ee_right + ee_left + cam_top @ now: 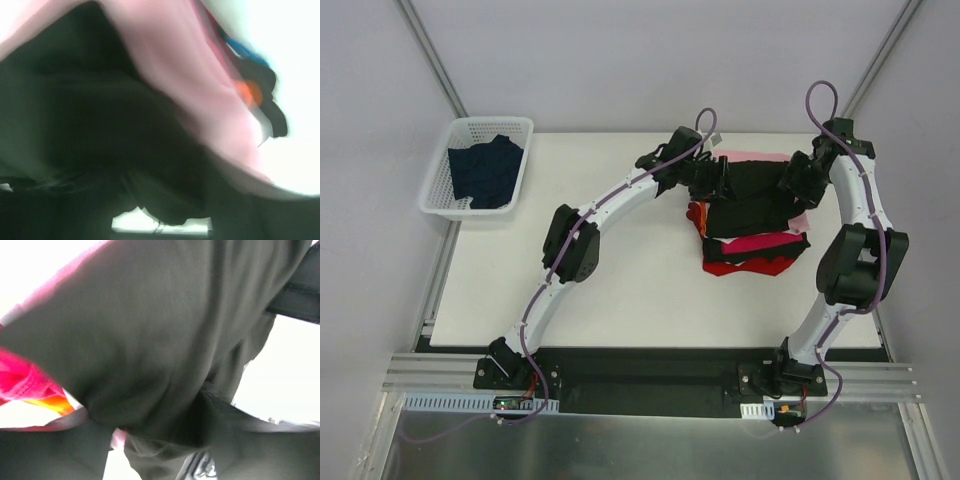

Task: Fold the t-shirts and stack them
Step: Put the neatly folded tshirt into the corner of the board with the right arm

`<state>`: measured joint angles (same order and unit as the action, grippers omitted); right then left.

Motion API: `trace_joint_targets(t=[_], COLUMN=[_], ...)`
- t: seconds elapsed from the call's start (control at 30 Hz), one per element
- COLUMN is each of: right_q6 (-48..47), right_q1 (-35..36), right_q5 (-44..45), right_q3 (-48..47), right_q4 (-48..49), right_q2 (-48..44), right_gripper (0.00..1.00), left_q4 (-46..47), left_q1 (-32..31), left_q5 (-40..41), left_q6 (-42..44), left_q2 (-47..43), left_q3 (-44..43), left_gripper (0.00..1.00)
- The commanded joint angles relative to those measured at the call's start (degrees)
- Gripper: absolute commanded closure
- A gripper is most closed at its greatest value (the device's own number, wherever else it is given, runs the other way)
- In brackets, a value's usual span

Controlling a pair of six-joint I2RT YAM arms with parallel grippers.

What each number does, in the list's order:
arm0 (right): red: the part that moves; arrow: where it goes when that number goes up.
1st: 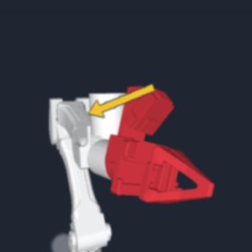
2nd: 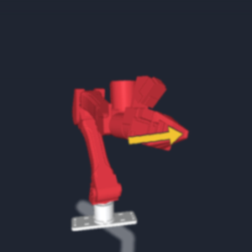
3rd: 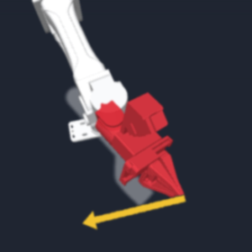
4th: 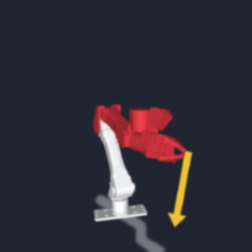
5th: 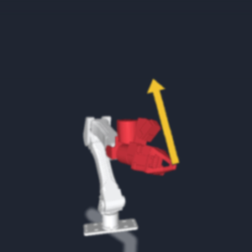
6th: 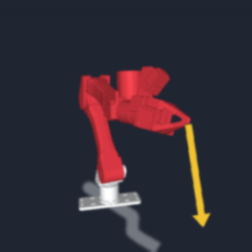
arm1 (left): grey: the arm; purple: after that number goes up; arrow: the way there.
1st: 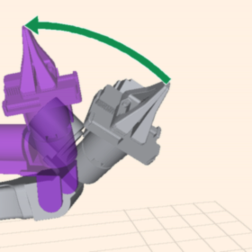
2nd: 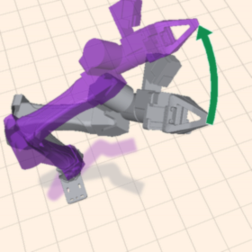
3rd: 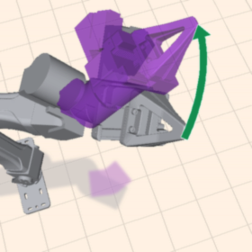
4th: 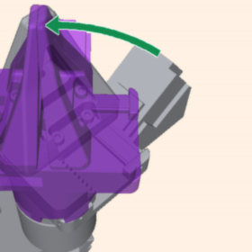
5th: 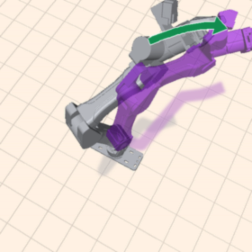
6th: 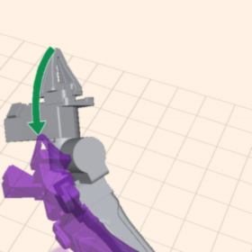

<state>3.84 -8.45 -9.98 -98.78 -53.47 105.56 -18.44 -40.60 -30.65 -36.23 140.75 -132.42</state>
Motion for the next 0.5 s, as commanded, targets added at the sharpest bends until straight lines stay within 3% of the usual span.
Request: trace_joint_targets(t=[0.0, 0.1, 0.47], right_q6=[-0.67, -0.85, -1.02], right_q1=[-2.98, -3.15, -3.42], right_q5=[7.25, 7.34, 7.87], right_q3=[0.96, 1.49, 1.67], right_q4=[6.45, 6.10, 4.88], right_q2=[-2.99, -3.52, -6.59], right_gripper=[0.19, 0.07, 0.04], left_q4=[-5.82, -5.82, -5.82], left_q1=[1.93, 2.01, 2.02], left_q5=[1.56, 2.00, 2.79], left_q6=[1.51, 1.25, 2.04], left_q2=[1.20, 0.41, -3.55], left_q3=[0.14, 0.32, 5.06], left_gripper=[0.05, 0.01, 0.01])
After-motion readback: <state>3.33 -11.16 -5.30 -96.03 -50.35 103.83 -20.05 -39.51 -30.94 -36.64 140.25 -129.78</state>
